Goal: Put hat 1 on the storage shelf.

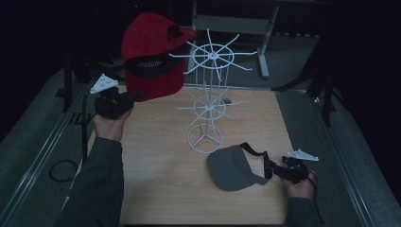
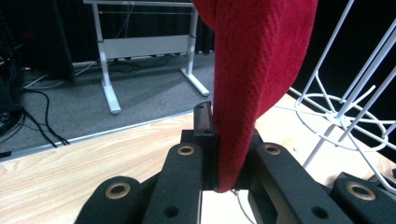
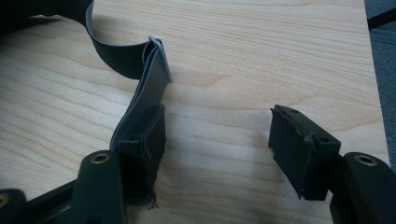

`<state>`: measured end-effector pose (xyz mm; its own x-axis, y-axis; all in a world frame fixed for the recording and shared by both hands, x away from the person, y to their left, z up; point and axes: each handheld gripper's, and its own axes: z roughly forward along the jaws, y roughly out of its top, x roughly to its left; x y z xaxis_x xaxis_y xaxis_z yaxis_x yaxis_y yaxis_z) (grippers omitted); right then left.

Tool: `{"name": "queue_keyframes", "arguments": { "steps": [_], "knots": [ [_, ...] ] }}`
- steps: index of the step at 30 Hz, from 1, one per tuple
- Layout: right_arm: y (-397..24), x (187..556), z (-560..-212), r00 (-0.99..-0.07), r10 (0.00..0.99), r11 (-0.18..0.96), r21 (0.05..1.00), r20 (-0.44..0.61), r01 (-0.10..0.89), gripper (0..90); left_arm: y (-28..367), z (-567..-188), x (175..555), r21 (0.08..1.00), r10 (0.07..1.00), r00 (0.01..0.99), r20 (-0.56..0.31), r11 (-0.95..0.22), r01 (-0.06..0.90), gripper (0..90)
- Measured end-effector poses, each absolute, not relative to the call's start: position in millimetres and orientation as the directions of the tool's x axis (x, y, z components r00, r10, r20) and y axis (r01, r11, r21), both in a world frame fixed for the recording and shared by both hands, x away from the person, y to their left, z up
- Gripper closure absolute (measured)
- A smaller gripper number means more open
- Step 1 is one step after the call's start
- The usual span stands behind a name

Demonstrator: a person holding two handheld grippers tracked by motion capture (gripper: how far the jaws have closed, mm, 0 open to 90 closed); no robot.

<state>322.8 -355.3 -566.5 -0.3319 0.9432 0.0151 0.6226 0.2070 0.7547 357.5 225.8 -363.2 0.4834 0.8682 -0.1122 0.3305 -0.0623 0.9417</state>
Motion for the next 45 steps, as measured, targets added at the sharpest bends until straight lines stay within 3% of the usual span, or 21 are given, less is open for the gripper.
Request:
{"name": "queue_keyframes", "arguments": {
  "steps": [13,45],
  "knots": [
    [-355,323,-566,-0.333,0.943,0.207,0.755,0.016,0.623,36.1,215,-377,361,0.928,0.866,0.496,-0.065,-0.13,0.349,85.8],
    [-355,323,-566,-0.333,0.943,0.211,0.753,0.011,0.623,36.2,207,-438,351,0.902,0.859,0.502,-0.099,-0.135,0.41,85.6]
  ]
}}
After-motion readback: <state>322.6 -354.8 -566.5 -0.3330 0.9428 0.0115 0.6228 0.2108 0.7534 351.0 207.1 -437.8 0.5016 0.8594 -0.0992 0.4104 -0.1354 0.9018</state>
